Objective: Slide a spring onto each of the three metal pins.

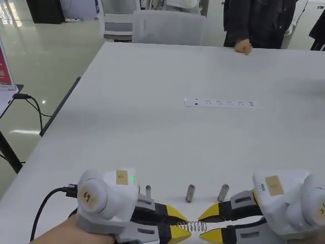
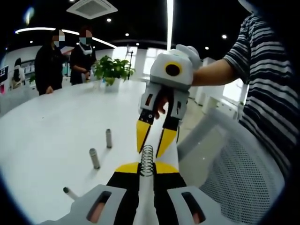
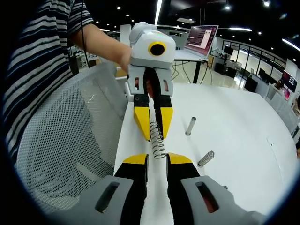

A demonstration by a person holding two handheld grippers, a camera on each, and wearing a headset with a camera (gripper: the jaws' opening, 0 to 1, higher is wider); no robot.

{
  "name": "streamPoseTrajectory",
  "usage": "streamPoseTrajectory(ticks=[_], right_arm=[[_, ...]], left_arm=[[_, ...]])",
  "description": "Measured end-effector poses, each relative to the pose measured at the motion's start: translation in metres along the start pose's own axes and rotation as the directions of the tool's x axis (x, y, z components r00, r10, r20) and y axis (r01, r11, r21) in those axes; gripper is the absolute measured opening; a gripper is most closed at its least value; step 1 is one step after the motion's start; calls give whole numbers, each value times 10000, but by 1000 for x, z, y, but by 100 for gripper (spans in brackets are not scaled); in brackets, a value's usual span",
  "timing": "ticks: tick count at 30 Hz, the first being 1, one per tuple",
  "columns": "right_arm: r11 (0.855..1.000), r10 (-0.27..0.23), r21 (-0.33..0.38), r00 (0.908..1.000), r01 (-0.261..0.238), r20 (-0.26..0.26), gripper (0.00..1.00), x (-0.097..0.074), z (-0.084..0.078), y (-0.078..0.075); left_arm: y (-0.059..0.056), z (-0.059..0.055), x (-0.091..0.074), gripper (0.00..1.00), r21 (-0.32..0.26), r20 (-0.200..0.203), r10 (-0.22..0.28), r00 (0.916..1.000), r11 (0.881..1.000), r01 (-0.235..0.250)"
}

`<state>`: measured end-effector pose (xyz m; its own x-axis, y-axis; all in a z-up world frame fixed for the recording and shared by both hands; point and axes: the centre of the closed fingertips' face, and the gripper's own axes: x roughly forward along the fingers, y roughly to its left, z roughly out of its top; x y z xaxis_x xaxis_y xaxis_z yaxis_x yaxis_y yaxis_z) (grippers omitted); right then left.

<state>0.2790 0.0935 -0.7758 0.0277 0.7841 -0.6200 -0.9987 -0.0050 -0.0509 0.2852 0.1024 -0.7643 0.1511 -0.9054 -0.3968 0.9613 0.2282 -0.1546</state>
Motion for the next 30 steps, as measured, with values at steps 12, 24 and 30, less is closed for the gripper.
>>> streamPoseTrajectory(ticks=[12, 24, 30], right_arm=[[9998, -189, 56, 9998, 189, 109, 15, 1, 2, -2], [9997, -126, -211, 9999, 124, -74, 7, 2, 1, 2], [9997, -187, -186, 9998, 188, 27, 7, -1, 5, 2]], left_arm=[[-4, -3, 1, 2, 253, -353, -412, 9985, 9988, 421], [-4, -5, 0, 2, 166, -383, -445, 9983, 9988, 452], [-4, -6, 0, 2, 132, -369, -407, 9985, 9991, 412]])
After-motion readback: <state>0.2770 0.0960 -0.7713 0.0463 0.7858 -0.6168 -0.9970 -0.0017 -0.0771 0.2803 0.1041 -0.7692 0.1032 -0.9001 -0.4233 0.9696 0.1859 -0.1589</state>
